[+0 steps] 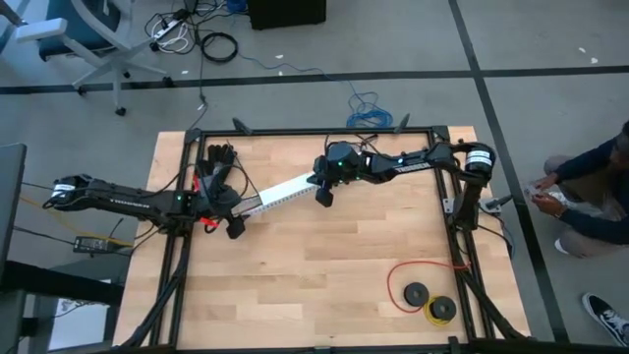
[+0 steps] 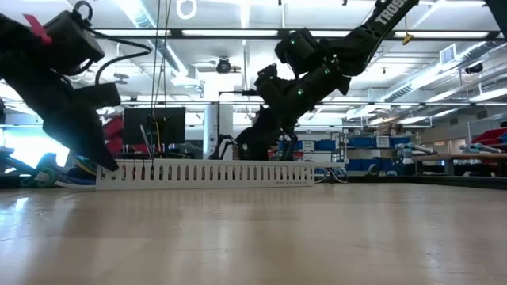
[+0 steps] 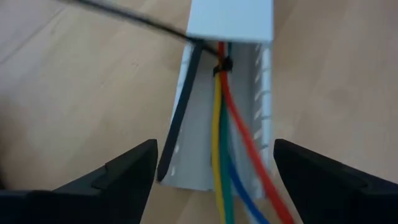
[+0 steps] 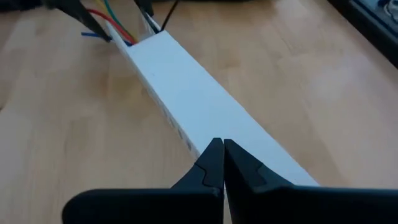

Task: Ziptie cables
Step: Close the white cable duct

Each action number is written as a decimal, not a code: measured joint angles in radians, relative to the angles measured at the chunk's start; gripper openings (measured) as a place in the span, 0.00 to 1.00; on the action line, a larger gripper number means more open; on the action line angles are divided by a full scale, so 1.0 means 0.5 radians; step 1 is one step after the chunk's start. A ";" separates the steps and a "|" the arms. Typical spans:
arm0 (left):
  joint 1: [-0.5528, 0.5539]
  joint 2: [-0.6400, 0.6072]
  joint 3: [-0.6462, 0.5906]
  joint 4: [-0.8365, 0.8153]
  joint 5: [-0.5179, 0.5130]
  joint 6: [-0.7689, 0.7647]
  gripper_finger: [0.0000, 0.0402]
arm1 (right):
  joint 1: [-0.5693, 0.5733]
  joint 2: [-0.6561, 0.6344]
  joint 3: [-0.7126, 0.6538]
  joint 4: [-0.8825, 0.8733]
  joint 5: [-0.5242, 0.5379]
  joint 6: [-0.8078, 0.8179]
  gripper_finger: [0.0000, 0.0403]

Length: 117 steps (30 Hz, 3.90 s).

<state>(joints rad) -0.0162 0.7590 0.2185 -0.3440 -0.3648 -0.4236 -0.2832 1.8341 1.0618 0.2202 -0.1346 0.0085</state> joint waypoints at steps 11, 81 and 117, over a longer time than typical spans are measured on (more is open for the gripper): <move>0.002 0.000 -0.057 0.253 -0.053 0.164 0.80 | 0.017 0.027 0.001 0.068 -0.032 0.028 0.00; 0.087 0.657 -0.059 0.875 -0.051 0.472 0.60 | 0.290 0.327 0.711 -0.205 0.109 -0.163 0.00; -0.240 -0.038 -0.273 0.524 -0.177 0.044 0.73 | 0.231 0.236 0.707 -0.601 0.255 -0.179 0.00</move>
<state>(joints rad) -0.1360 0.7402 0.0821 -0.0818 -0.4535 -0.4014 -0.1677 1.9522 1.4155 -0.0801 -0.0071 -0.0810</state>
